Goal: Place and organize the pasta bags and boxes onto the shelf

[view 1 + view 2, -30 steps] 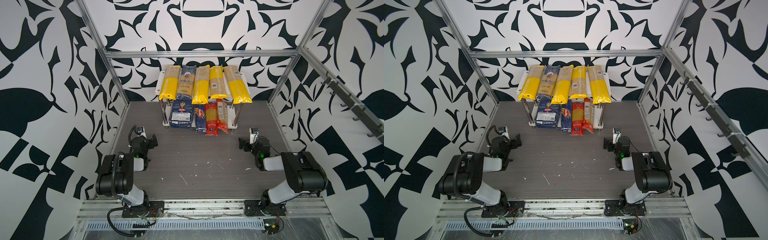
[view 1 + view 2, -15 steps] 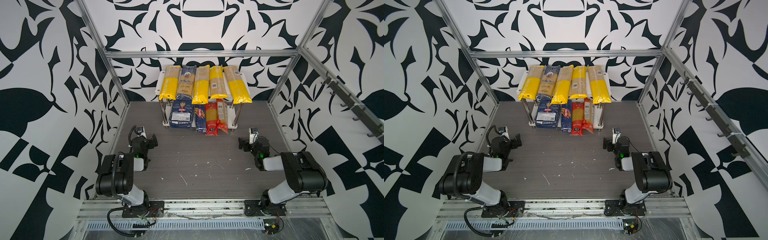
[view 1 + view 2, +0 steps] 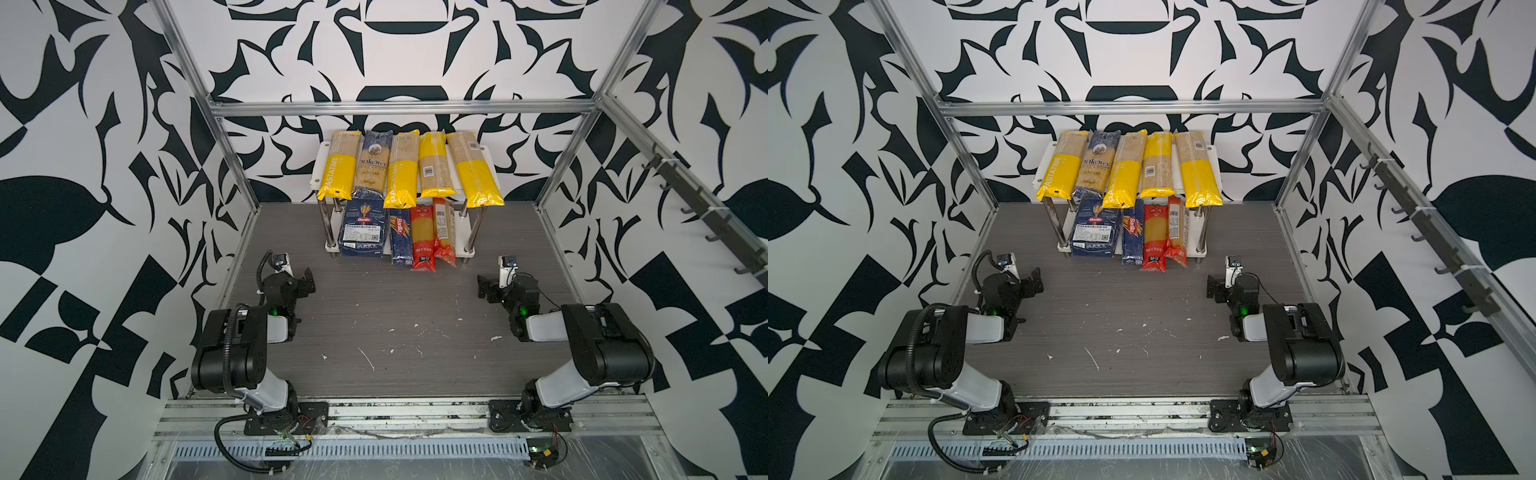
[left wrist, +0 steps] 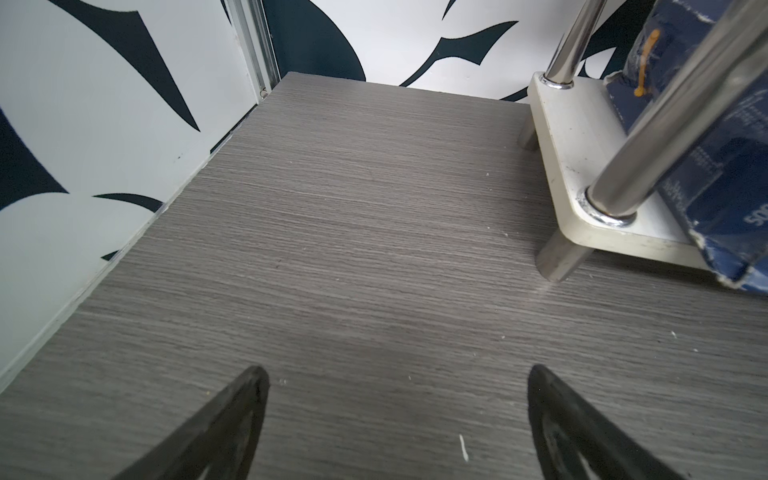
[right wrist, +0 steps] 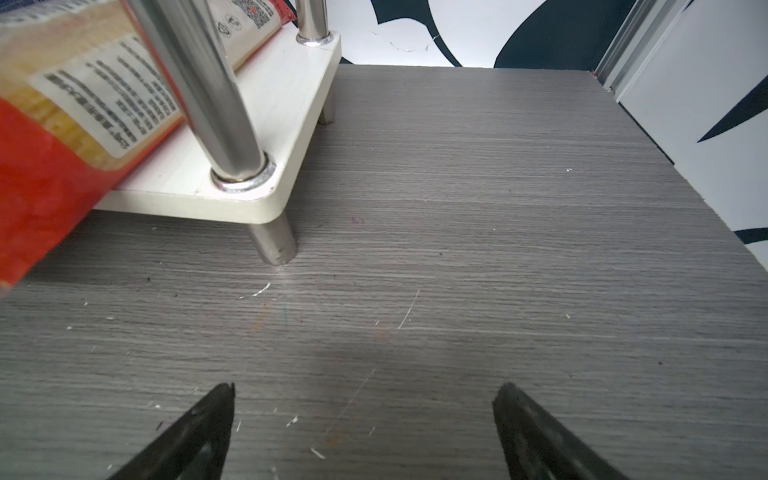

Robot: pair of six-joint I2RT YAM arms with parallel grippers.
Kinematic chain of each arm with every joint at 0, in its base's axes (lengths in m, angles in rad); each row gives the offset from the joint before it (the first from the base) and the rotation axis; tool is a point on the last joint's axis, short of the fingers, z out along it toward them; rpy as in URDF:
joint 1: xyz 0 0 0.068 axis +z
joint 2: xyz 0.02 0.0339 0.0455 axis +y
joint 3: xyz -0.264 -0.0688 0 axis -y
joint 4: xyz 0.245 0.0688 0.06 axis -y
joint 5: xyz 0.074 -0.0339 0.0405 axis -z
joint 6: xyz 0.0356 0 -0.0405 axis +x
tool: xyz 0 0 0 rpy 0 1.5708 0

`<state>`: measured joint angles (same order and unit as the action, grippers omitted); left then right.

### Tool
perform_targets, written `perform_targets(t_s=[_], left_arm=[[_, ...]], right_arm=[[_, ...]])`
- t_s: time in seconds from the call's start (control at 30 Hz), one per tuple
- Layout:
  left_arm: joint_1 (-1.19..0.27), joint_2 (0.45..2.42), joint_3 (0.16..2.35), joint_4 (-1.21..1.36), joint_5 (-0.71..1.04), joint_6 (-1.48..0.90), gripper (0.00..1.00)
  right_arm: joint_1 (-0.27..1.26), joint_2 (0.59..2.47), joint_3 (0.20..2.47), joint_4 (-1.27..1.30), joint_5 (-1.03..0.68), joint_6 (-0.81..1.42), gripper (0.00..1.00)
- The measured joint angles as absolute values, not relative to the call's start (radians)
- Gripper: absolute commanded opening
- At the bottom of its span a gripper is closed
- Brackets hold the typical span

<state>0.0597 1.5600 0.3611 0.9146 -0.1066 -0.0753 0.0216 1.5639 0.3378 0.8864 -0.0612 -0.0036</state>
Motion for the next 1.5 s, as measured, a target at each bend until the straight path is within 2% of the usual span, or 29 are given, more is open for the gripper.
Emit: perform_targets(t_s=[0.47, 0.8, 1.03, 1.5], left_arm=[[0.06, 1.56, 0.361, 0.914, -0.107, -0.075, 0.99], [0.06, 1.56, 0.361, 0.914, -0.107, -0.075, 0.99], [0.06, 1.56, 0.361, 0.914, -0.107, -0.075, 0.99], [0.06, 1.56, 0.361, 0.914, -0.107, -0.075, 0.99]], right_arm=[[0.022, 1.554, 0.339, 0.877, -0.037, -0.002, 1.0], [0.022, 1.442, 0.3, 0.877, -0.047, -0.001, 1.0], [0.022, 1.562, 0.302, 0.901, -0.04, 0.0, 1.0], [0.022, 1.565, 0.331, 0.886, -0.032, 0.0, 1.0]])
